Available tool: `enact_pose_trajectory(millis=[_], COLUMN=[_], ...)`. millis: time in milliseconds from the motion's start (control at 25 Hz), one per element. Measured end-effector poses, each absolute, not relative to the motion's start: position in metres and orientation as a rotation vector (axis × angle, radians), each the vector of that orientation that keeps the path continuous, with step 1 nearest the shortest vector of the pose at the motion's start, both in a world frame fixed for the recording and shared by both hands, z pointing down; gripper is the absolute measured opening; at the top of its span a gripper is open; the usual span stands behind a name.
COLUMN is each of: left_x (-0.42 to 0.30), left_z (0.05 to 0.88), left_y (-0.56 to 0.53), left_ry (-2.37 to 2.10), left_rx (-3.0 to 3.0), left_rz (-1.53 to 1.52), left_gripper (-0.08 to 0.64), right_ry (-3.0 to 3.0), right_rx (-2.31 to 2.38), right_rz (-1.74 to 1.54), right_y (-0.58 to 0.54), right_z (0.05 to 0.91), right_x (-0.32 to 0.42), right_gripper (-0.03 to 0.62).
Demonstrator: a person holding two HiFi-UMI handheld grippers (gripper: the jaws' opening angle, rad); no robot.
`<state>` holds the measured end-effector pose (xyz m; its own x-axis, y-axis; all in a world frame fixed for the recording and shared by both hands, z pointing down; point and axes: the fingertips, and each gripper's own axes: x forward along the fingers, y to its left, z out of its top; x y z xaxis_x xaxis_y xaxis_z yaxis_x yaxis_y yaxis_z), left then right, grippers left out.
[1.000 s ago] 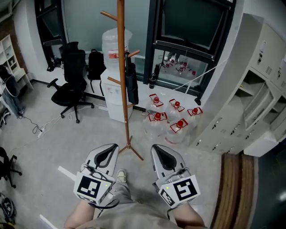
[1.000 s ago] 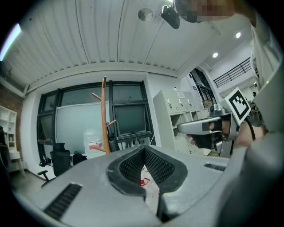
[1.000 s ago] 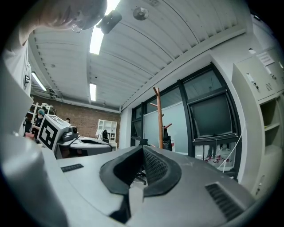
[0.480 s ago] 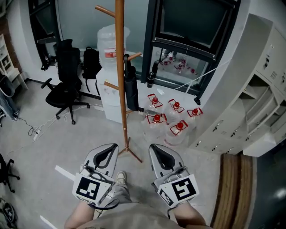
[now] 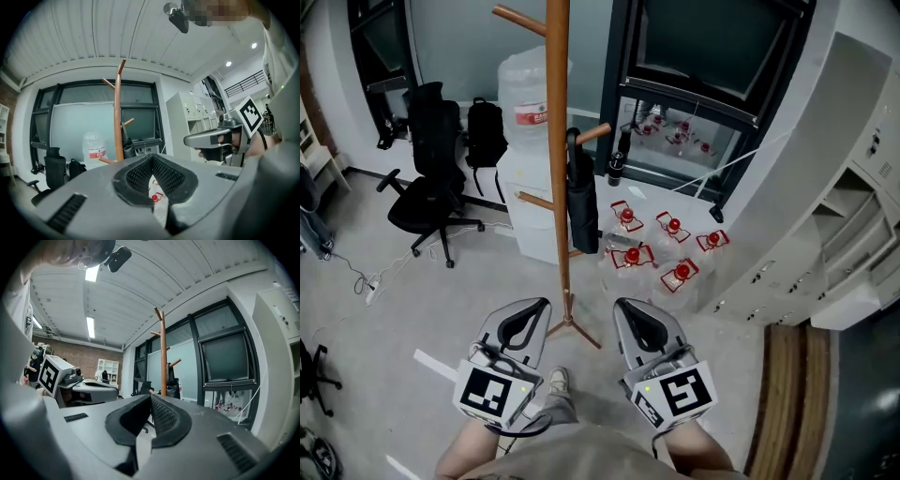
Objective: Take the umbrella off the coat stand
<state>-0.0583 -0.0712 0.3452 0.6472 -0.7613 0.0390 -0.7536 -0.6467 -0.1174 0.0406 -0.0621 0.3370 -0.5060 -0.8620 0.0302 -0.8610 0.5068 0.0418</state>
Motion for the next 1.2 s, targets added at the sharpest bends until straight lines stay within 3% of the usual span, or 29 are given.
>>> enact_pose_trajectory(millis=[1200], left_x=[-0.095], left_z=[0.347], left_y=[-0.262], left_ry=[1.061], left_rx=[-2.883], left_rz=[-0.12], left_gripper=[0.008], right_ry=[-2.584], right_rx=[1.714], right_rz=[-0.037], right_y=[-0.238], right_z=[0.331], right_x=[-0.002], right_gripper=[0.008])
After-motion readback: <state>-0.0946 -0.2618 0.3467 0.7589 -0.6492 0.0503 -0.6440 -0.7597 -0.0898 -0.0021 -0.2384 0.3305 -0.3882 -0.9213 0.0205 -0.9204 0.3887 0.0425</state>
